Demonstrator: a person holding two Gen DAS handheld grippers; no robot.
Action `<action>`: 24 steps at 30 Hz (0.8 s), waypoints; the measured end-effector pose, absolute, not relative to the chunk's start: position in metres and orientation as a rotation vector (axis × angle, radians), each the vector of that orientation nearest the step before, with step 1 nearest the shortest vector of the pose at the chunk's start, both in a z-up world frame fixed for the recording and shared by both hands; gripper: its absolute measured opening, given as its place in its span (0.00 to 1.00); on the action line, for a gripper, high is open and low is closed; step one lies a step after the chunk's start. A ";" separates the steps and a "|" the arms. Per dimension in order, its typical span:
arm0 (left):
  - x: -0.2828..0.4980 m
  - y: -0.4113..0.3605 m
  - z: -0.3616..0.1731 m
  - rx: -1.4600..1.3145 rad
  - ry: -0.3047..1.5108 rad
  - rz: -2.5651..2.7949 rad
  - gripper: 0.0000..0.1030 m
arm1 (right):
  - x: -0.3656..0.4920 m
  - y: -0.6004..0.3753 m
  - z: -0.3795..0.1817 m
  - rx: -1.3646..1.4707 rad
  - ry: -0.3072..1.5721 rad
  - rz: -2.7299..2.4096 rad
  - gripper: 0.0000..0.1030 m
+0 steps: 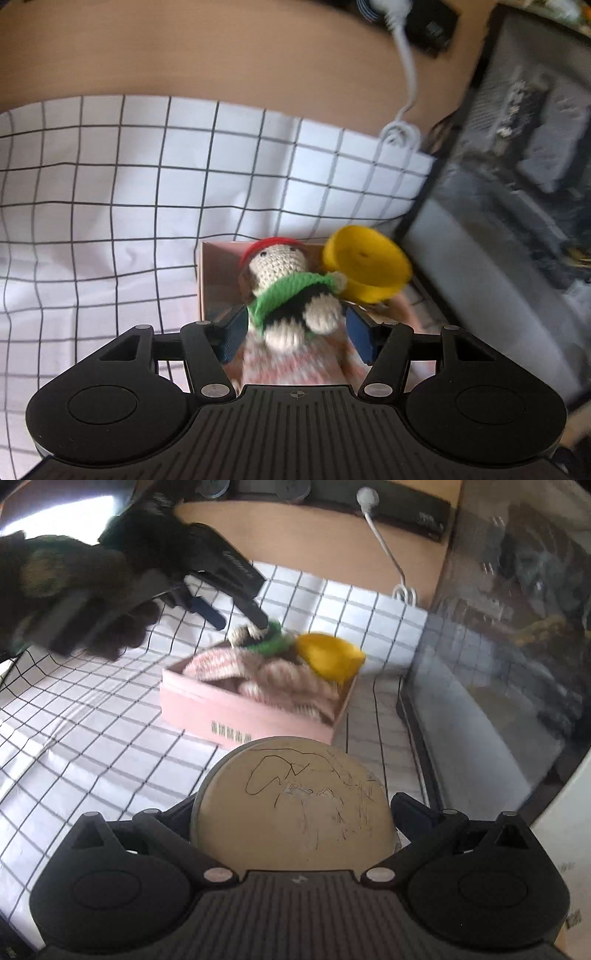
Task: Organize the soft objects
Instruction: 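Lower the round cream case into the pink box and open the right tool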
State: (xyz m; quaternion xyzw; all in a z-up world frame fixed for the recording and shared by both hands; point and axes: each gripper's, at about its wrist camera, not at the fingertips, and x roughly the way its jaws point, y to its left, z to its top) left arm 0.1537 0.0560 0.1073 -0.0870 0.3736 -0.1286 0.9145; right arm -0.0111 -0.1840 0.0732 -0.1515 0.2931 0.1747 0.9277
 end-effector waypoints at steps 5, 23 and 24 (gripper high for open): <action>0.112 0.070 0.114 -0.234 0.760 -0.327 0.62 | 0.017 -0.168 0.099 -0.313 0.484 0.362 1.00; -0.014 0.142 0.064 -0.488 0.815 -0.119 0.61 | 0.140 -0.105 0.059 -0.322 0.637 0.462 0.98; -0.010 0.140 0.063 -0.490 0.819 -0.127 0.61 | 0.135 -0.108 0.060 -0.323 0.634 0.476 0.98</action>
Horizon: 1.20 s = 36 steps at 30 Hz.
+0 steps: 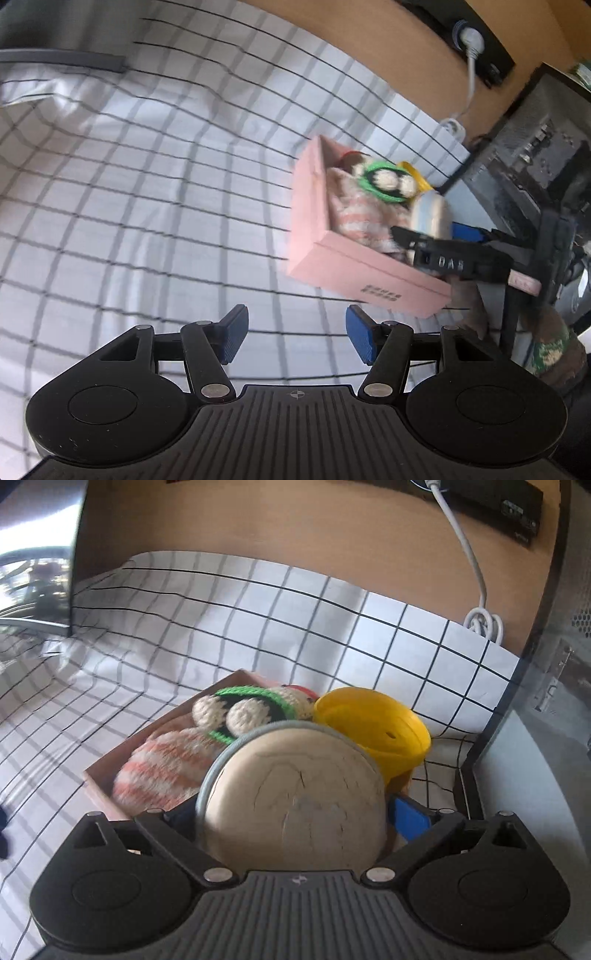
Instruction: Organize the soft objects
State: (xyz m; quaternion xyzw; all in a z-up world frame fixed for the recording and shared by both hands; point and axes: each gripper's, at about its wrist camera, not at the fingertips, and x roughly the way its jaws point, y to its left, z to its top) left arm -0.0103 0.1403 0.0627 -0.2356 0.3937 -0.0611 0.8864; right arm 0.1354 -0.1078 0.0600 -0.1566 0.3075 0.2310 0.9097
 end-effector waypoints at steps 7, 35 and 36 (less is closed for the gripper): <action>0.012 0.109 0.067 -0.441 0.833 -0.243 0.61 | 0.090 -0.117 0.076 -0.292 0.510 0.437 0.96; -0.016 0.094 0.046 -0.361 0.832 -0.166 0.61 | 0.091 -0.143 0.071 -0.209 0.557 0.409 0.84; -0.018 0.091 0.045 -0.339 0.828 -0.154 0.61 | 0.080 -0.148 0.069 -0.206 0.555 0.396 0.87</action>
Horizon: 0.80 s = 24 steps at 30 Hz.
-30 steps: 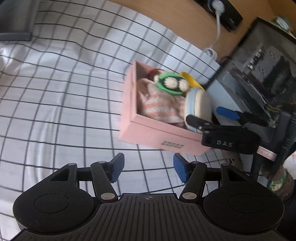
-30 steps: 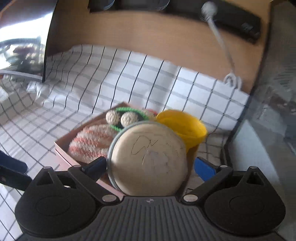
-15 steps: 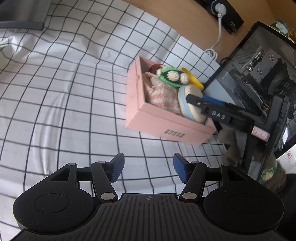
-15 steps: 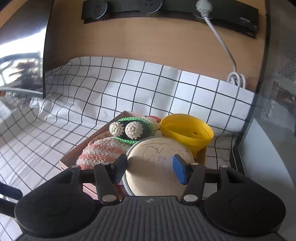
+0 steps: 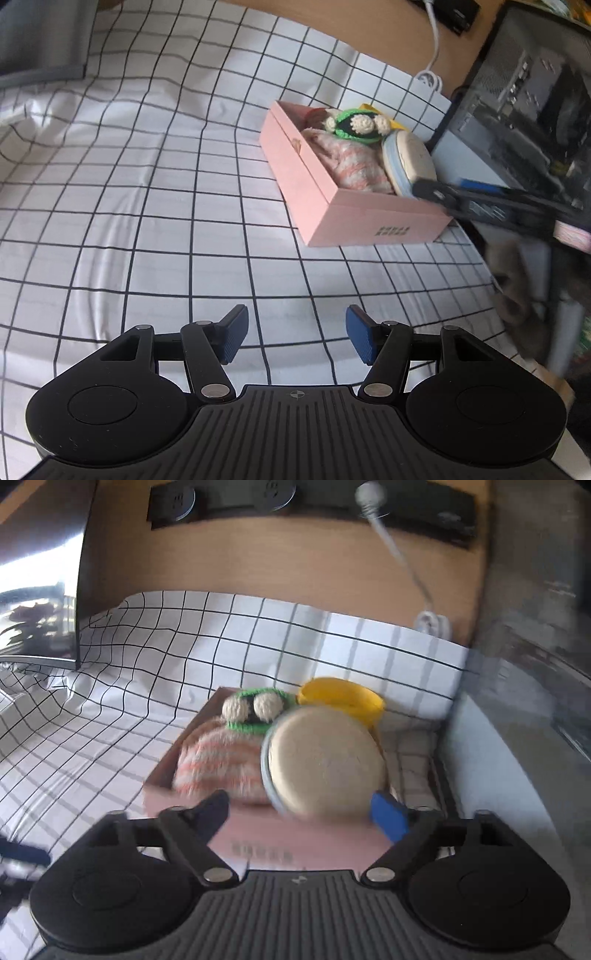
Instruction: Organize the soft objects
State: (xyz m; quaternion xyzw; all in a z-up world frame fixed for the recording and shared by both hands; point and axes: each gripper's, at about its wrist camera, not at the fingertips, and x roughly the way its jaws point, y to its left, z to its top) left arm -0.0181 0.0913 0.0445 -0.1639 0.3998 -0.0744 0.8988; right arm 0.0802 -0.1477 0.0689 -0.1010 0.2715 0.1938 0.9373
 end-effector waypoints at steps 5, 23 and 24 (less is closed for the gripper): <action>-0.030 0.070 0.037 -0.266 0.769 -0.095 0.61 | 0.034 -0.169 0.040 -0.173 0.703 0.366 0.91; -0.043 0.001 0.008 -0.039 0.676 0.048 0.69 | 0.025 -0.185 0.004 -0.122 0.756 0.332 1.00; -0.042 0.000 0.008 -0.045 0.674 0.055 0.69 | 0.027 -0.184 0.004 -0.123 0.755 0.331 1.00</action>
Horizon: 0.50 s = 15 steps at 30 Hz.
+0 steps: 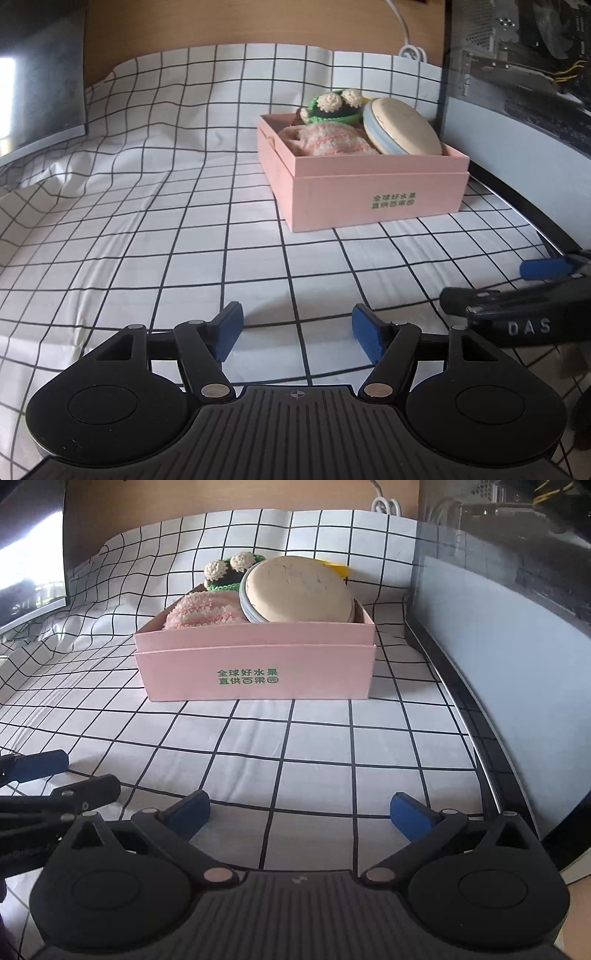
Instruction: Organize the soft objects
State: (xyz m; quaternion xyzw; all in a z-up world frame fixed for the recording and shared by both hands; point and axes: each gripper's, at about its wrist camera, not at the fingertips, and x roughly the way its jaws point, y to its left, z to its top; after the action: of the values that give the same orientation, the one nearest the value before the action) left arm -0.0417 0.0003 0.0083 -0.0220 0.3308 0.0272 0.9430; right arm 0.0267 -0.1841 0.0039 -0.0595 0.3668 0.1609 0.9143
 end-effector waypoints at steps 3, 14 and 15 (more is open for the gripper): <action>-0.040 -0.004 0.008 -0.040 0.675 0.080 0.69 | 0.028 -0.184 0.002 -0.127 0.726 0.345 1.00; -0.037 -0.003 0.008 -0.044 0.675 0.091 0.69 | 0.031 -0.185 0.001 -0.117 0.709 0.345 1.00; -0.037 -0.004 0.008 -0.044 0.674 0.092 0.69 | 0.031 -0.185 0.001 -0.117 0.710 0.345 1.00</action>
State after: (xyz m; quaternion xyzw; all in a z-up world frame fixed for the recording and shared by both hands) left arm -0.0365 -0.0035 0.0077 -0.0218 0.3307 0.0453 0.9424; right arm 0.0308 -0.1849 0.0009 -0.0571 0.3454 0.1678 0.9215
